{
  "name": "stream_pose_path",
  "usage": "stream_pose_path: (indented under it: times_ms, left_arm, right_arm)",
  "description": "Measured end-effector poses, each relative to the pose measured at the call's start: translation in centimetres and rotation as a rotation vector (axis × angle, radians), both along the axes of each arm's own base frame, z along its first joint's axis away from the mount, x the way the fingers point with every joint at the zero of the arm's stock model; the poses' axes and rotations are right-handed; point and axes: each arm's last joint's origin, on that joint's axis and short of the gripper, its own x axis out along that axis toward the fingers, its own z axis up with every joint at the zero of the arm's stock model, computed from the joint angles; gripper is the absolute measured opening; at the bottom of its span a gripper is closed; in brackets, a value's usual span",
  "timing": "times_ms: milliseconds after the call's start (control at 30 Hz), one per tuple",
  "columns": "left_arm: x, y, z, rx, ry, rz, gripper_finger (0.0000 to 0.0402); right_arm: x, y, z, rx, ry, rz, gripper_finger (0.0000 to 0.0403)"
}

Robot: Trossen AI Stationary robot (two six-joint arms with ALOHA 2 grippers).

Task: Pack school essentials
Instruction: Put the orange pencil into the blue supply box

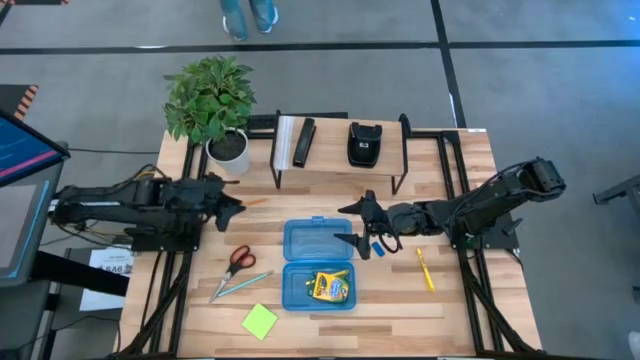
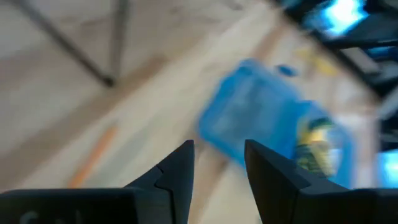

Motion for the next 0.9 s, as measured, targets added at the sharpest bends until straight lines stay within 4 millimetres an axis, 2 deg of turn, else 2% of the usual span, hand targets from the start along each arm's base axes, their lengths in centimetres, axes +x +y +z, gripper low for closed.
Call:
stream_pose_path:
  times_ms: [67,200,400,567,767,900]
  left_arm:
    - [0.1,0.4,0.3,0.017,0.064,0.021,0.0127]
    - [0.5,1.1,-0.5,0.040,0.205,0.011,0.0140]
    - [2.4,2.5,-2.3,0.008,0.379,-0.044,0.0199]
    - [4.1,4.1,-4.8,-0.011,0.573,-0.047,0.0237]
    - [5.9,5.6,-7.8,-0.087,0.711,-0.030,0.0236]
    - [6.7,6.3,-9.3,-0.047,0.791,-0.040,0.0224]
  right_arm:
    - [0.0,0.0,0.0,0.002,-0.002,0.000,0.0372]
    - [0.0,0.0,0.0,0.003,-0.002,-0.001,0.0372]
    - [0.0,0.0,0.0,0.003,-0.003,-0.001,0.0372]
    - [0.0,0.0,0.0,0.002,-0.003,-0.001,0.0372]
    - [0.0,0.0,0.0,0.001,0.004,-0.001,0.0372]
    - [0.0,0.0,-0.1,0.001,0.007,-0.001,0.0372]
